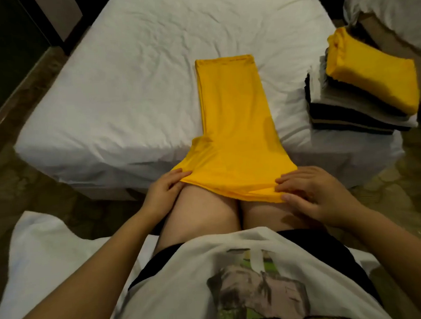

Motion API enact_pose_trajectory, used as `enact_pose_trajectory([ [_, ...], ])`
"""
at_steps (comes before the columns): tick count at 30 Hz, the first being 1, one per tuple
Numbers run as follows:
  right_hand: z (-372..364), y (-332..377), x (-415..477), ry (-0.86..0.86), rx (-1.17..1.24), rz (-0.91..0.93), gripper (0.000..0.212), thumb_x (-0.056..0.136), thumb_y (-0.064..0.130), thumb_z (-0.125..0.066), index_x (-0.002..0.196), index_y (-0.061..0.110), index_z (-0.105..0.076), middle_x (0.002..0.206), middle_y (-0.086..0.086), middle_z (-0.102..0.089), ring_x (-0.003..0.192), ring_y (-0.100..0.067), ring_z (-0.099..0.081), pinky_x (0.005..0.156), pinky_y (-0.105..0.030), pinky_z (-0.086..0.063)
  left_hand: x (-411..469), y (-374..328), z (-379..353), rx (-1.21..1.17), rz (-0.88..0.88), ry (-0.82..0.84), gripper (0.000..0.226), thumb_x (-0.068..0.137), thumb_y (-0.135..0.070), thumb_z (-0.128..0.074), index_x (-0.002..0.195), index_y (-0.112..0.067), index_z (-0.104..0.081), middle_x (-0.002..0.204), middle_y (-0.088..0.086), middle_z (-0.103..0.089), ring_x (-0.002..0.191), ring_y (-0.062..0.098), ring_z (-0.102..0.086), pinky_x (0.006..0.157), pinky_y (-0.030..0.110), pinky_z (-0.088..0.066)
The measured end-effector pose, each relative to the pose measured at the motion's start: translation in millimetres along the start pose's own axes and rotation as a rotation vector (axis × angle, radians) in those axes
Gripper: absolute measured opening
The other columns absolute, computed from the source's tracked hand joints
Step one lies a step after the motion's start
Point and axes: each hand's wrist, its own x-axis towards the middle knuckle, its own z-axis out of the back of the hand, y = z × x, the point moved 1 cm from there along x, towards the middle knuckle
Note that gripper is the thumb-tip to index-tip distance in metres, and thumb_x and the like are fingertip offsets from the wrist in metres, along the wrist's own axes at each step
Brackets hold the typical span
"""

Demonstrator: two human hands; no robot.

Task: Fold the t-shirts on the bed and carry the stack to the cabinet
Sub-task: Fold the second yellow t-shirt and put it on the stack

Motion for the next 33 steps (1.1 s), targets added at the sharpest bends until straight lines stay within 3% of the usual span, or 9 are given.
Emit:
enact_pose_trajectory([
  [5, -6.0, 23.5, 55.1, -0.027, -0.063, -0.05, 0.051, 0.094, 0.051, -0.035, 0.12, 0.017, -0.063, 0.121, -0.002, -0.065, 0.113, -0.023, -0.058, 0.094, -0.035, -0.04, -3.9, -5.0, -1.6, 0.004, -0.009, -0.045, 0.035, 0.094, -0.013, -0.051, 0.128, -0.018, -0.055, 0.134, 0.006, -0.053, 0.121, 0.013, -0.047, 0.095, 0.018, -0.032],
  [11, -52.4, 62.6, 104.5, 0.306, -0.047, -0.175, 0.067, 0.095, 0.048, -0.04, 0.149, 0.013, -0.019, 0.157, -0.009, -0.016, 0.143, -0.023, -0.019, 0.115, -0.033, -0.019, 5.5, -6.8, 4.4, 0.196, -0.002, -0.026, 0.03, 0.094, -0.015, -0.051, 0.123, -0.019, -0.06, 0.146, 0.012, -0.037, 0.134, 0.026, -0.036, 0.101, 0.026, -0.029],
  [15, -61.7, 67.5, 94.8, 0.337, -0.024, -0.205, 0.072, 0.095, 0.048, -0.041, 0.149, 0.01, -0.014, 0.158, -0.01, -0.005, 0.145, -0.021, -0.011, 0.115, -0.028, -0.014, 24.4, -53.0, 21.4, 0.428, -0.492, -0.01, 0.032, 0.082, -0.024, -0.049, 0.093, -0.009, -0.074, 0.128, 0.032, -0.051, 0.109, 0.046, -0.057, 0.085, 0.046, -0.049],
  [18, -55.2, 72.3, 85.3, 0.343, -0.021, -0.181, 0.068, 0.097, 0.042, -0.041, 0.149, 0.009, -0.014, 0.158, -0.01, -0.009, 0.143, -0.022, -0.017, 0.109, -0.027, -0.019, 45.9, -102.6, 9.0, 0.589, -0.815, 0.116, 0.034, 0.081, -0.016, -0.057, 0.113, -0.018, -0.067, 0.14, 0.024, -0.042, 0.115, 0.04, -0.055, 0.076, 0.039, -0.053],
  [21, -53.1, 74.3, 76.9, 0.332, -0.021, -0.227, 0.067, 0.095, 0.043, -0.045, 0.148, 0.01, -0.019, 0.154, -0.012, -0.024, 0.135, -0.028, -0.034, 0.104, -0.034, -0.032, 51.3, -114.9, -8.2, 0.482, -0.754, 0.183, 0.064, 0.084, -0.014, -0.059, 0.141, -0.03, -0.035, 0.155, 0.007, -0.019, 0.131, 0.03, -0.041, 0.083, 0.039, -0.05],
  [23, -54.1, 71.1, 74.2, 0.318, -0.021, -0.25, 0.061, 0.093, 0.041, -0.048, 0.142, 0.008, -0.03, 0.147, -0.015, -0.035, 0.129, -0.031, -0.041, 0.102, -0.038, -0.037, 48.1, -100.4, -16.7, 0.33, -0.635, 0.168, 0.063, 0.087, -0.023, -0.05, 0.143, -0.03, -0.024, 0.153, 0.006, -0.025, 0.132, 0.027, -0.04, 0.093, 0.038, -0.044],
  [27, -54.6, 72.1, 74.8, 0.288, -0.008, -0.23, 0.055, 0.092, 0.038, -0.052, 0.135, 0.007, -0.039, 0.141, -0.012, -0.041, 0.124, -0.031, -0.045, 0.098, -0.039, -0.039, 41.0, -70.0, -30.0, 0.229, -0.375, 0.225, 0.057, 0.089, -0.043, -0.035, 0.139, -0.017, -0.04, 0.136, 0.014, -0.049, 0.124, 0.028, -0.048, 0.097, 0.025, -0.034],
  [30, -55.8, 74.2, 73.7, 0.264, -0.028, -0.216, 0.053, 0.092, 0.037, -0.051, 0.136, 0.01, -0.039, 0.141, -0.009, -0.042, 0.121, -0.029, -0.047, 0.094, -0.037, -0.039, 35.5, -57.8, -33.2, 0.244, -0.4, 0.271, 0.066, 0.085, -0.053, -0.027, 0.125, -0.01, -0.058, 0.133, 0.013, -0.054, 0.126, 0.026, -0.046, 0.098, 0.021, -0.028],
  [33, -52.4, 71.5, 69.4, 0.249, -0.11, -0.204, 0.052, 0.091, 0.035, -0.051, 0.138, 0.016, -0.039, 0.139, -0.004, -0.047, 0.12, -0.027, -0.049, 0.095, -0.037, -0.041, 34.9, -51.3, -31.5, 0.25, -0.398, 0.323, 0.067, 0.089, -0.062, -0.028, 0.129, -0.016, -0.055, 0.142, 0.006, -0.045, 0.134, 0.012, -0.033, 0.105, 0.017, -0.019],
])
